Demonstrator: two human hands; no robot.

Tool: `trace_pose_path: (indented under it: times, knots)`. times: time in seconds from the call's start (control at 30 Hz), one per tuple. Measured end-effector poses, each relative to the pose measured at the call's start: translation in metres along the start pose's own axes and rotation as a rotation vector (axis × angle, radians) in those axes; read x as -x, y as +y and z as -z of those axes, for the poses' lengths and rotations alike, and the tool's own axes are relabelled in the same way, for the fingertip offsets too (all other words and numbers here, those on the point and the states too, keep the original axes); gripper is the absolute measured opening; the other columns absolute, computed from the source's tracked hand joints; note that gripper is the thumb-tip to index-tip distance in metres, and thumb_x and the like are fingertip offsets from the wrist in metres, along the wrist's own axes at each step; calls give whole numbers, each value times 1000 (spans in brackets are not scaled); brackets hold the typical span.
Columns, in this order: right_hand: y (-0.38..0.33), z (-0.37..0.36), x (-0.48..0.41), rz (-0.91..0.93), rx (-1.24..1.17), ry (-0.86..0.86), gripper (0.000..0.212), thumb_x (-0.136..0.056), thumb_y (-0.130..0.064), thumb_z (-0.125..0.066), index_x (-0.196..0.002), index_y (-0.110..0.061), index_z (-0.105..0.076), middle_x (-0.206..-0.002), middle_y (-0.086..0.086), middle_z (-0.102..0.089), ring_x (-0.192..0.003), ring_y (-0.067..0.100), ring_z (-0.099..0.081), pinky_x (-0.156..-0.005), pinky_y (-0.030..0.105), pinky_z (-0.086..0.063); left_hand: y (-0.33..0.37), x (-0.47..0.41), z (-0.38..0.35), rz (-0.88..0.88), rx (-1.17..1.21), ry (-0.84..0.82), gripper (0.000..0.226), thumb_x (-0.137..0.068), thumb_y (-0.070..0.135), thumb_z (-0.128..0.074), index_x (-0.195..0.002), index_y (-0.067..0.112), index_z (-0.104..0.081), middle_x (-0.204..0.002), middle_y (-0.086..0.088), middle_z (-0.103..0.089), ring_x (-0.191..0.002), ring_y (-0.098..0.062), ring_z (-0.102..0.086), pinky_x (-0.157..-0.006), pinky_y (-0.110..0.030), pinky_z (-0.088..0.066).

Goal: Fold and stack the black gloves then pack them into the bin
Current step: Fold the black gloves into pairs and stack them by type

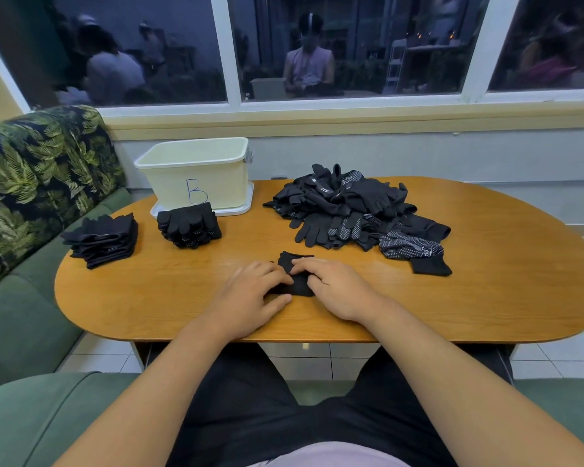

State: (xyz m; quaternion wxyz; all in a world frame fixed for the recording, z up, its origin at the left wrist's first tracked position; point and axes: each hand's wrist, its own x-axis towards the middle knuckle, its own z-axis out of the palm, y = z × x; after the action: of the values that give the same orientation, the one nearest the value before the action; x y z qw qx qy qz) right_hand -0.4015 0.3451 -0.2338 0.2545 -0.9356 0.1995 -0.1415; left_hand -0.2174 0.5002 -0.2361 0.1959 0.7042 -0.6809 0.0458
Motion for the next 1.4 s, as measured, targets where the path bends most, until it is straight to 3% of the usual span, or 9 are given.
trace_pose_path:
  times: [0.1, 0.2, 0.37, 0.53, 0.7, 0.83, 0.93, 1.2, 1.4]
  knots:
    - [-4, 1, 2, -4, 31, 9, 23, -106, -43, -50, -123, -40, -66, -156, -17, -55, -140, 7, -52, -115, 36, -42, 0, -6, 1, 3, -43, 27, 27, -106, 49, -55, -128, 37, -66, -129, 21, -61, -129, -5, -48, -112, -34, -39]
    - [-5, 1, 4, 16, 69, 23, 31, -96, -64, -60, -119, -43, -63, -149, -18, -60, -131, 8, -58, -108, 38, -48, 2, -12, 2, -4, -16, 48, 22, -109, 43, -52, -125, 34, -65, -124, 20, -62, -123, -3, -50, -108, -33, -42]
    - [-5, 4, 9, 2, -147, 148, 22, -99, -51, -68, -117, -41, -73, -114, -20, -74, -104, 2, -66, -94, 39, -55, 10, -11, 1, 58, 143, 110, 22, -110, 38, -51, -126, 31, -64, -118, 18, -65, -111, -1, -55, -99, -31, -49]
    - [-10, 14, 15, -28, -483, 164, 7, -100, -33, -75, -97, -28, -78, -83, 4, -69, -75, 9, -59, -73, 34, -48, 26, -10, 7, 205, 519, 259, 18, -109, 34, -59, -123, 35, -69, -107, 25, -69, -102, -1, -66, -85, -28, -57]
    - [-15, 23, 21, -123, -924, 191, 13, -103, -14, -70, -111, -12, -79, -98, 8, -81, -88, 17, -76, -73, 31, -62, 40, -19, 17, 479, 1109, 306, 22, -102, 31, -70, -124, 33, -67, -108, -3, -80, -102, -25, -76, -86, -49, -62]
    - [-14, 24, 22, -189, -986, 229, 16, -104, -17, -70, -116, -12, -79, -105, 13, -82, -90, 24, -78, -72, 36, -64, 36, -16, 11, 551, 1382, 99, 44, -96, 33, -72, -136, 16, -65, -126, -13, -76, -113, -26, -75, -93, -49, -59]
    - [-12, 23, 21, -190, -1014, 235, 20, -104, -16, -69, -120, -8, -77, -108, 15, -81, -96, 29, -79, -73, 37, -65, 34, -15, 6, 518, 1359, 16, 38, -102, 21, -69, -138, 10, -65, -127, -12, -76, -119, -29, -73, -92, -43, -61]
    - [-4, 26, 21, -193, -1104, 106, 37, -97, -3, -75, -133, -7, -71, -122, 17, -78, -113, 37, -76, -96, 52, -62, 36, -11, 3, 590, 1293, 192, 32, -104, 17, -68, -136, 15, -66, -122, -9, -78, -114, -30, -75, -103, -65, -55]
    - [-5, 22, 13, -241, -1116, 186, 35, -98, -2, -74, -133, -8, -69, -118, 16, -79, -111, 40, -76, -94, 50, -64, 44, -6, 2, 471, 1302, 305, 70, -103, 10, -68, -157, 43, -37, -128, -4, -76, -116, -26, -75, -91, -54, -62]
